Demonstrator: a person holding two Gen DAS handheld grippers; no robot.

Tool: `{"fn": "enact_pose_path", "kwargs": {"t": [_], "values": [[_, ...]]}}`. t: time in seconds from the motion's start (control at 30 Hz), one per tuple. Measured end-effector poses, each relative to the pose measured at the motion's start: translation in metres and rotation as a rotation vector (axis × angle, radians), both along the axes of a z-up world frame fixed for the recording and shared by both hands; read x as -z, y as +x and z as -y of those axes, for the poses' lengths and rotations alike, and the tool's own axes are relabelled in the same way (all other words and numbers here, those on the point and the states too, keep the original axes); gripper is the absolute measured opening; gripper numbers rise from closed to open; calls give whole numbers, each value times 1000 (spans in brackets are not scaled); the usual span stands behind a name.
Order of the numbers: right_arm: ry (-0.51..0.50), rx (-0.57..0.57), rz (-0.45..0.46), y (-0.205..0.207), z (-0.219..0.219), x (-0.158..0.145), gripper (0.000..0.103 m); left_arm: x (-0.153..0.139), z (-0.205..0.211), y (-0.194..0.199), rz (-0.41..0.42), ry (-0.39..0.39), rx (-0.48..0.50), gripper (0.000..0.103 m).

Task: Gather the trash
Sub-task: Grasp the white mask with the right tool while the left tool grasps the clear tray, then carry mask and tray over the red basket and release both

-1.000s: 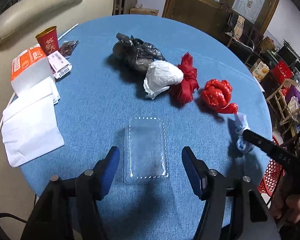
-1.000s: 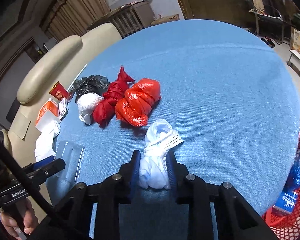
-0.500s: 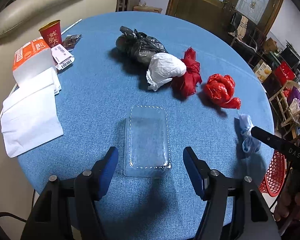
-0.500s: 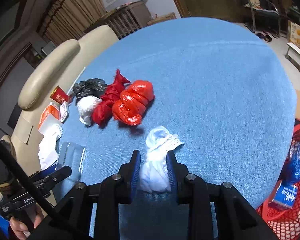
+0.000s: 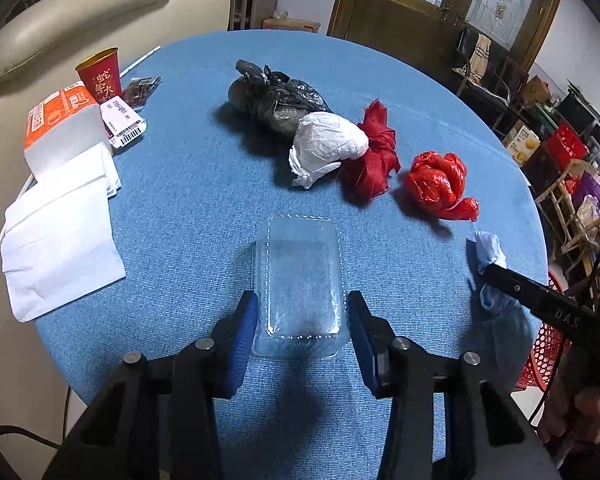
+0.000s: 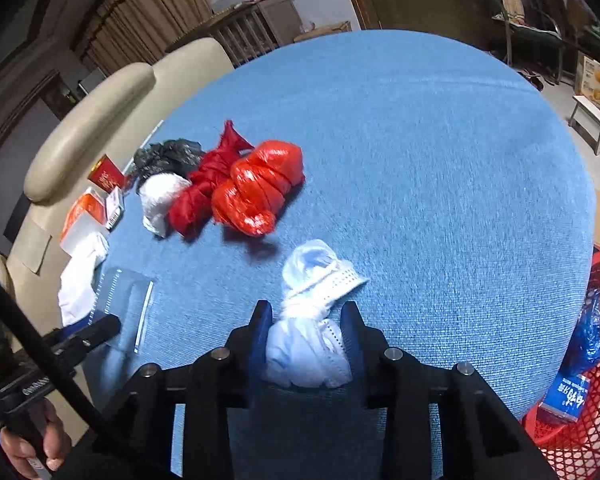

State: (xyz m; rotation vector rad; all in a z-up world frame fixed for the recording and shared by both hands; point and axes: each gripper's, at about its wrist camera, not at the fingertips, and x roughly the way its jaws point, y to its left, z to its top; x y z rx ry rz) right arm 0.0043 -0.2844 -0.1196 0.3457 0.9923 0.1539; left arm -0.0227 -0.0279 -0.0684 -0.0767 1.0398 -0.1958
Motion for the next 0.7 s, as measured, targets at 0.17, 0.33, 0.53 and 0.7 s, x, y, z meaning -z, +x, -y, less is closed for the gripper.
{"fn": "enact_pose_path", "kwargs": {"t": [0.17,0.33,0.53,0.7], "values": [[-9,-20,34,-4,-3,-7,32,-11,2,-4,31,10,4,47],[20,-10,93,-11,4,-26,32,-35,13,-12,91,27,37,47],[57,-3,155,-24,15,-47,32,-57,31,-21,141,33,86,47],[64,18,180,-37,27,-55,32,-71,50,-30,176,52,141,47]]}}
